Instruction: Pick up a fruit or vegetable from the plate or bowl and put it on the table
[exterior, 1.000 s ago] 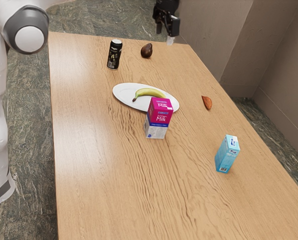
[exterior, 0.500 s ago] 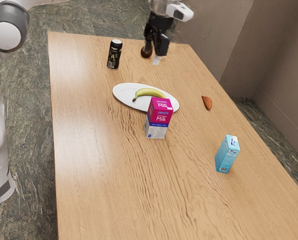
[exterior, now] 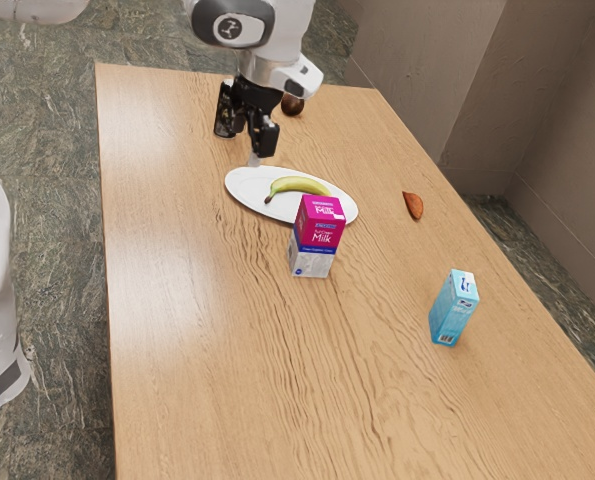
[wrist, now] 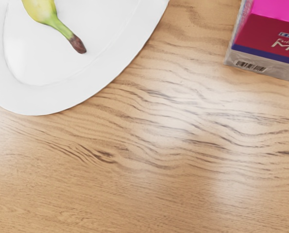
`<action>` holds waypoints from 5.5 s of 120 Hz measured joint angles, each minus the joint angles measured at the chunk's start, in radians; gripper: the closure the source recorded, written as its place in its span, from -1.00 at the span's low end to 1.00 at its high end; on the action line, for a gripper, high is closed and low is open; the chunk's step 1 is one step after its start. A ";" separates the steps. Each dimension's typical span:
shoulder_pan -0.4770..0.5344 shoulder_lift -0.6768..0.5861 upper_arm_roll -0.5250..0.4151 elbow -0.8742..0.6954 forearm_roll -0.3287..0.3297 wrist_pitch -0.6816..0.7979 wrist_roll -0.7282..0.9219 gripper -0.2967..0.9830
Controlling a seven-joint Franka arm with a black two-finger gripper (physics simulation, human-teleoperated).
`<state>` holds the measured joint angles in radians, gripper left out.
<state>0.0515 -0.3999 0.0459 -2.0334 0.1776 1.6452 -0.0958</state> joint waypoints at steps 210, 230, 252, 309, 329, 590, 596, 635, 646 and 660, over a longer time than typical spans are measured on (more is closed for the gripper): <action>-0.022 0.535 0.299 0.168 -0.108 0.446 0.586 -0.49; -0.020 0.575 0.297 0.213 -0.105 0.409 0.634 -0.49; -0.003 0.597 0.299 0.243 -0.115 0.388 0.673 -0.49; 0.126 0.688 0.203 0.413 -0.173 0.381 0.756 -0.49; 0.155 0.734 0.157 0.403 -0.183 0.415 0.771 -0.49; 0.380 0.878 0.165 0.706 -0.238 0.520 0.730 0.25; 0.394 0.904 0.149 0.707 -0.247 0.538 0.729 0.26; 0.406 0.928 0.132 0.708 -0.265 0.608 0.738 -0.41; 0.397 0.759 0.132 0.597 -0.262 0.565 0.739 -0.45; 0.288 0.412 0.135 0.748 -0.192 0.255 0.717 -0.48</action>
<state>0.3393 0.0122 0.1812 -1.2850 -0.0143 1.8999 0.6217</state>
